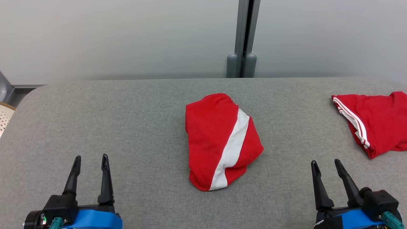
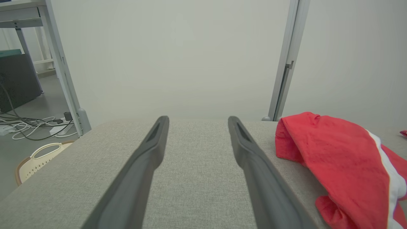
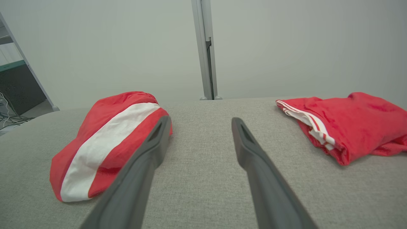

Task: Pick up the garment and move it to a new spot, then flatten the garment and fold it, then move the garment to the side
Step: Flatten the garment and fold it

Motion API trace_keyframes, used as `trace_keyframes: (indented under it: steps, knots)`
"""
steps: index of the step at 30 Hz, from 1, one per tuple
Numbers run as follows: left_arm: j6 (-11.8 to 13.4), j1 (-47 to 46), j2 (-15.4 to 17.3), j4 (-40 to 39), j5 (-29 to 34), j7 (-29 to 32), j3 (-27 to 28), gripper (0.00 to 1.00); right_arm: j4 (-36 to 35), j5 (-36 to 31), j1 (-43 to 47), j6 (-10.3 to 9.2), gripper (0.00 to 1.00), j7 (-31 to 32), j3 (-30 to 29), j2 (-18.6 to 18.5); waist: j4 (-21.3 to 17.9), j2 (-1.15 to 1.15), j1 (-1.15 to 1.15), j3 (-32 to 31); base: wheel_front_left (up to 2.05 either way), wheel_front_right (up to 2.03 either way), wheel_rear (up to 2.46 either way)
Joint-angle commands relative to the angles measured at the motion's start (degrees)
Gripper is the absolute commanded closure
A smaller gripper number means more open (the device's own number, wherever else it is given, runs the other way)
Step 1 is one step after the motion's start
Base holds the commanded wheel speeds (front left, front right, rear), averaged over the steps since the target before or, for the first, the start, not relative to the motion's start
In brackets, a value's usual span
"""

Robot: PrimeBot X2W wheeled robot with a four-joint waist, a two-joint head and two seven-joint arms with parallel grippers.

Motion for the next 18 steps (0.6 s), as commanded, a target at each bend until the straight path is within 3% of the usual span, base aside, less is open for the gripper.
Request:
trace_keyframes:
  steps: [1, 18]
  knots:
    - [0.04, 0.07, -0.1, 0.07, 0.34, -0.26, 0.36, 0.0, -0.32, -0.16, 0.41, 0.01, 0.0, 0.15, -0.07, -0.11, -0.09, 0.0, 0.0, 0.13, 0.0, 0.0, 0.0]
    - [-0.61, -1.12, -0.58, 0.74, 1.15, -0.26, 1.02, 0.0, -0.61, -0.27, 0.29, 0.01, 0.0, 0.44, -0.33, 0.12, -0.33, 0.0, 0.0, 0.95, 0.0, 0.0, 0.0]
